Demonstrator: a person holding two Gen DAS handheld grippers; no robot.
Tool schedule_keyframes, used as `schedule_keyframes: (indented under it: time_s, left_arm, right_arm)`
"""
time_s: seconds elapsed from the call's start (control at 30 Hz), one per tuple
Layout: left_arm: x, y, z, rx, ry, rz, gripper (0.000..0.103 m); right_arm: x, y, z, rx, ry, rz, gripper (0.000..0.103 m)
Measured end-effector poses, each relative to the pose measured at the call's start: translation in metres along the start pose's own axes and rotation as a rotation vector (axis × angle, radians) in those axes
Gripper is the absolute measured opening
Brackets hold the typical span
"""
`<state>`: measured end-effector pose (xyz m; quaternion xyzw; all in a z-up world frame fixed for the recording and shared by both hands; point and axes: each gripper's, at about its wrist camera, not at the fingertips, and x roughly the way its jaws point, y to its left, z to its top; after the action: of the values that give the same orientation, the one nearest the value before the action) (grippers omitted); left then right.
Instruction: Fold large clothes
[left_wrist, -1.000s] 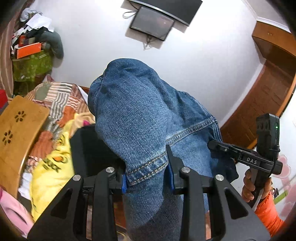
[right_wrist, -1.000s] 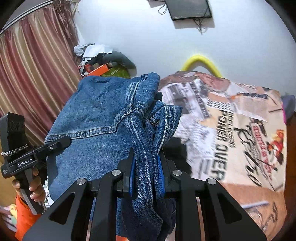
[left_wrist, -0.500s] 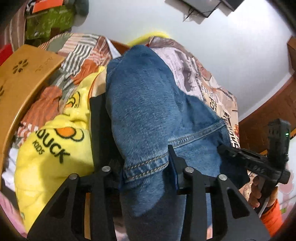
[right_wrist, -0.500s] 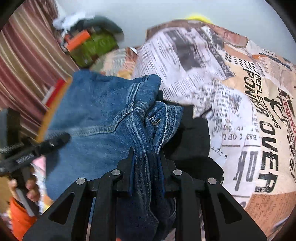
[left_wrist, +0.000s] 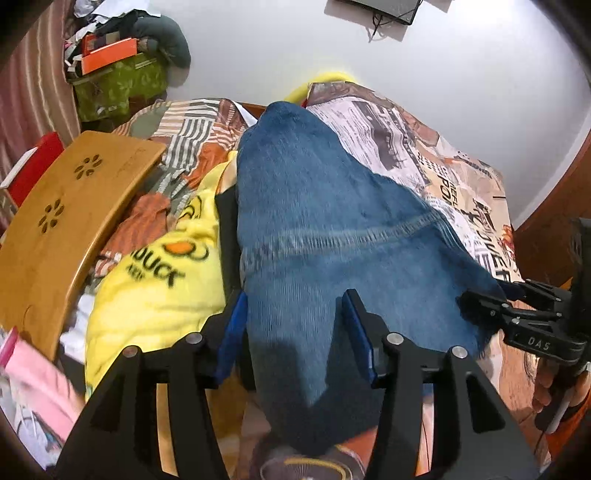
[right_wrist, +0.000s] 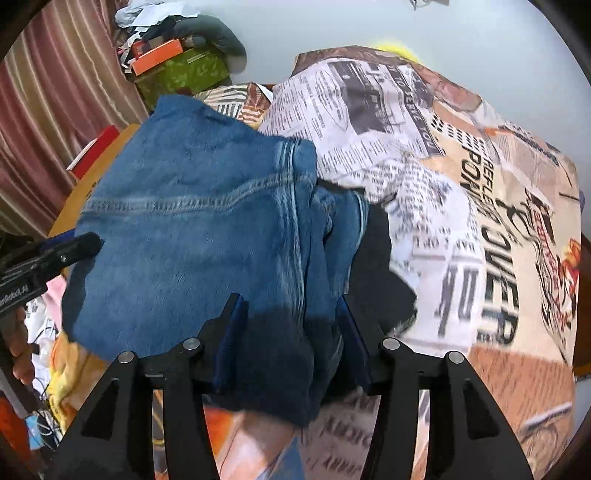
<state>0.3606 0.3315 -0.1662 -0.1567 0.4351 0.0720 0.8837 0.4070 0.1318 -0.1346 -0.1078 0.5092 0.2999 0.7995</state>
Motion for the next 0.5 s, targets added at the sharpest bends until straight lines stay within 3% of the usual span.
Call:
schedule_keyframes:
  time_s: [0.23, 0.5]
  left_arm:
    - [-0.030, -0.023, -0.023, 0.065, -0.009, 0.026, 0.051]
    - [-0.118, -0.055, -0.033, 0.120, -0.182, 0.053, 0.051]
  right_arm:
    - [-0.036, 0.018, -0.015, -0.076, -0.052, -0.028, 0.048]
    - [-0.121, 0.038, -0.030, -0.119, -0.231, -0.033, 0.048]
